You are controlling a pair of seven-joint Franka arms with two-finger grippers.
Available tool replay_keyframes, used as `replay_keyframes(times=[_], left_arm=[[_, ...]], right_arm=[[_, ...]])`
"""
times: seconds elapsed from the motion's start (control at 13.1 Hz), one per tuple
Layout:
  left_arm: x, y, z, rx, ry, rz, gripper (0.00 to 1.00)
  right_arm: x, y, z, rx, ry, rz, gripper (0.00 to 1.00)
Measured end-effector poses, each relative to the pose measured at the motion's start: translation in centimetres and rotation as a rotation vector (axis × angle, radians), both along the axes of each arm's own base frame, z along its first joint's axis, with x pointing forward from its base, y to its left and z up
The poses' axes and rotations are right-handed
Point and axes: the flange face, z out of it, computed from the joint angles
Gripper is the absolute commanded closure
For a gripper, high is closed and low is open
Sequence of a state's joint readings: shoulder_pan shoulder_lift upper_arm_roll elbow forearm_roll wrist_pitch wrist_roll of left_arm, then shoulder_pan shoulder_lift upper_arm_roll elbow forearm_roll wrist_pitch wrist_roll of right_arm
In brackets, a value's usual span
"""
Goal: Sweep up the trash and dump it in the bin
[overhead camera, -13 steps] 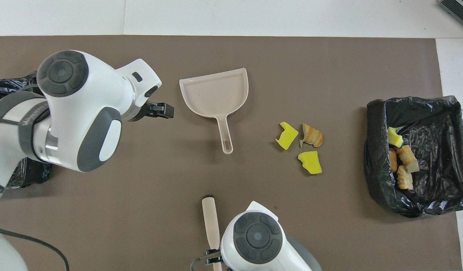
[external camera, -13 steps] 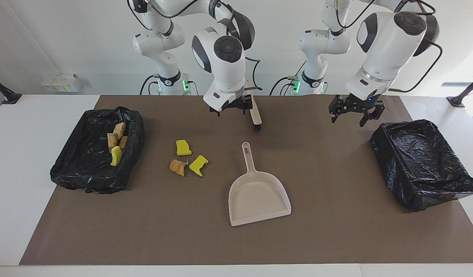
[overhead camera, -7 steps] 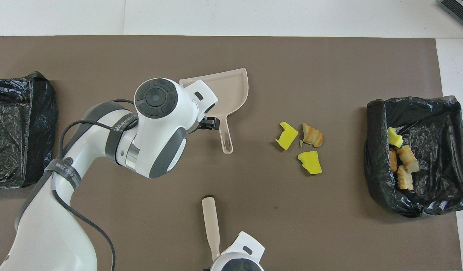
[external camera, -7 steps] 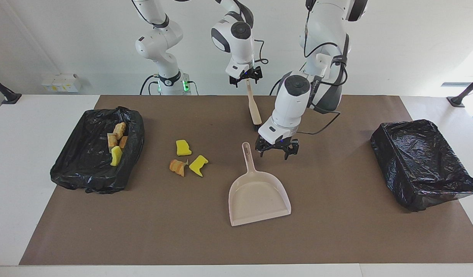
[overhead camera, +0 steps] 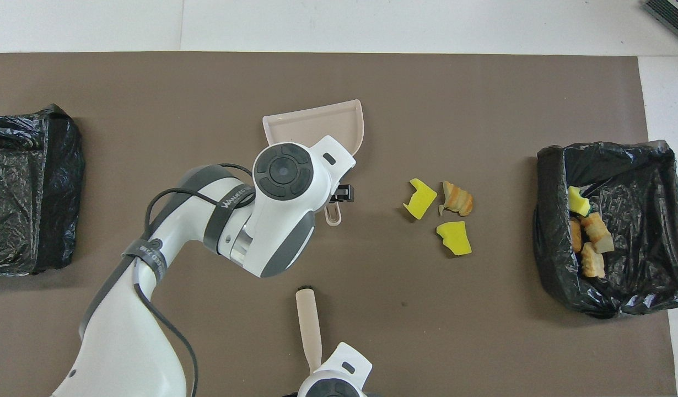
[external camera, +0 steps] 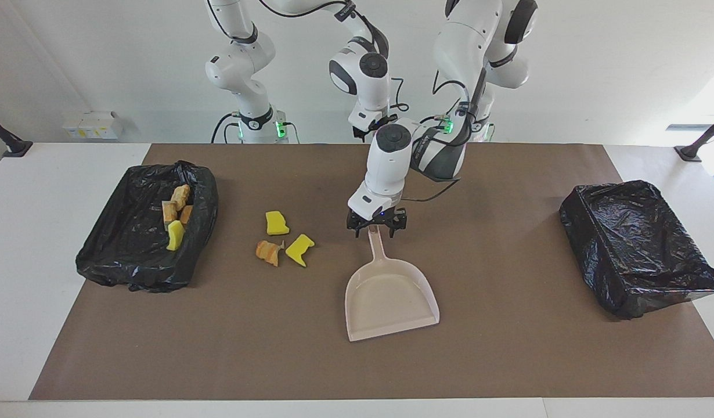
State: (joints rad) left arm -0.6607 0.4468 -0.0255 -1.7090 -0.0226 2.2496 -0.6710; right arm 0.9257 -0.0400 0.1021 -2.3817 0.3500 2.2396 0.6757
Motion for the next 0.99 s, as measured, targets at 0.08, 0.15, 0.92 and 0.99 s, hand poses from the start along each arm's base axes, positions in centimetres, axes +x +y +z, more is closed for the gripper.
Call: replay_keyframes(times=[0.08,0.15,0.92,0.99], left_arm=[[0.2,0.1,0.2,-0.003,-0.003,0.021,0.2],[0.4,0.1,0.6,-0.006,-0.008,0.036,0.34],[2.0,2.7,2.5,0.051,-0.04,-0.054,1.0],[3.1,4.5,3.1,0.06,-0.042,-0.08,1.0]], right_arm=[[0.0,0.0,0.0,0.0,0.0,0.0,1.0],[0.0,0.0,0.0,0.0,0.0,0.0,1.0],[6.9,-3.2,3.9,0.003,0.027,-0.128,1.0],[8.0,-4.1,5.0,0.004,0.025,-0.147,1.0]])
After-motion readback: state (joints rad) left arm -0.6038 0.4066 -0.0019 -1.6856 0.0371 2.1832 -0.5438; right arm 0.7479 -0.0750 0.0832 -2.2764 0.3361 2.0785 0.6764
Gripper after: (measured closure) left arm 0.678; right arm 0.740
